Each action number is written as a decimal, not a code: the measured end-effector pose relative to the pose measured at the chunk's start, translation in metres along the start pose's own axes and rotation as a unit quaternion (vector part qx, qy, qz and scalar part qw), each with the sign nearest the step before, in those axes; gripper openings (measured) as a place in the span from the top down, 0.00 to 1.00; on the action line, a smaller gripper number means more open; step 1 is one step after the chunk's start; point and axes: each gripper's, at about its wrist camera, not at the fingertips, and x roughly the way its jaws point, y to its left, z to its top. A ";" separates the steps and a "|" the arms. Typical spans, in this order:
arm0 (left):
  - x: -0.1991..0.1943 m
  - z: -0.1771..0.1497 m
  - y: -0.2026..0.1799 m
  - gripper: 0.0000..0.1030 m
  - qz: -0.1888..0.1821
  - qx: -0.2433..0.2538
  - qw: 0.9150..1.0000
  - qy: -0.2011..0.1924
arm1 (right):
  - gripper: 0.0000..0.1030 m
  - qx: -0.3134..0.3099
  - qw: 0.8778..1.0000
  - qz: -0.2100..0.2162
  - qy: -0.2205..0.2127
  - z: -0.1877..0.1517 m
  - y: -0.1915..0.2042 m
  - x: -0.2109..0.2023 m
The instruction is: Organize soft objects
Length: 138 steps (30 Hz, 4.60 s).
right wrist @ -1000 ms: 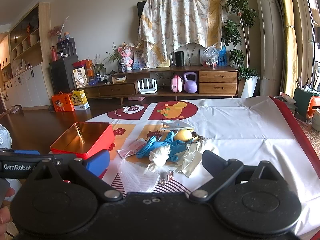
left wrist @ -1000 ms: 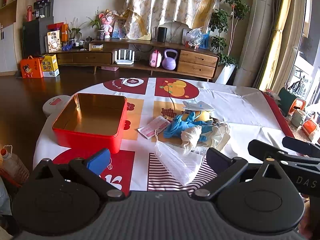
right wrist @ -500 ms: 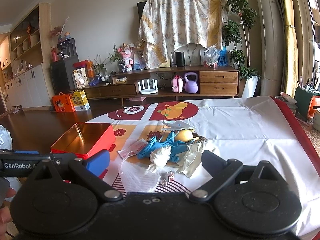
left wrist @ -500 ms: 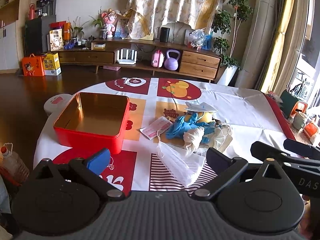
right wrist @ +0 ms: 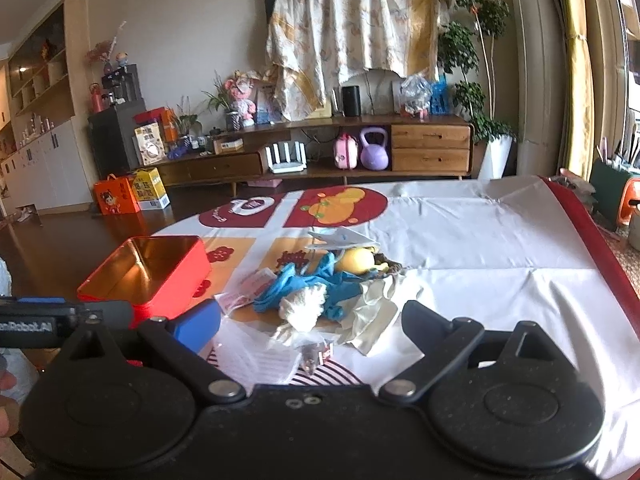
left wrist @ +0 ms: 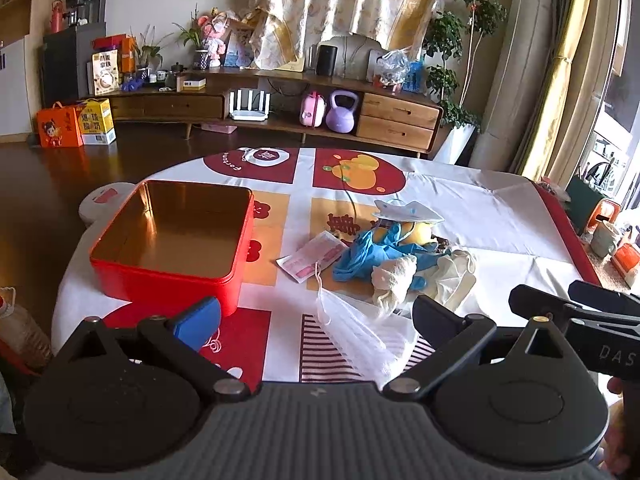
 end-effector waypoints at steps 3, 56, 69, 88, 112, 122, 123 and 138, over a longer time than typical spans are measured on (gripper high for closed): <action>0.010 0.001 0.002 0.00 -0.006 -0.004 1.000 0.008 | 0.06 0.007 1.000 -0.003 0.012 0.000 -0.008 0.011; 0.174 -0.020 -0.035 0.52 -0.058 0.046 0.980 0.185 | 0.74 -0.067 0.988 -0.047 0.132 0.002 -0.056 0.185; 0.155 -0.014 -0.024 0.91 -0.044 0.042 0.988 0.142 | 0.96 -0.068 0.990 -0.053 0.115 -0.001 -0.062 0.160; 0.111 0.016 0.008 0.91 -0.045 0.015 0.992 0.115 | 0.96 -0.101 0.992 0.024 0.065 0.041 -0.031 0.078; 0.070 0.091 0.074 0.91 -0.010 0.023 0.996 0.082 | 0.96 -0.175 0.974 0.134 0.052 0.100 0.079 0.077; 0.076 0.107 0.116 0.91 0.024 0.024 0.997 0.075 | 0.96 -0.189 0.965 0.171 0.060 0.121 0.132 0.106; 0.077 0.108 0.120 0.91 0.027 0.024 0.996 0.076 | 0.96 -0.192 0.964 0.174 0.061 0.123 0.138 0.110; 0.117 0.111 0.178 0.91 0.062 0.040 0.991 0.111 | 0.96 -0.208 0.949 0.214 0.101 0.109 0.214 0.172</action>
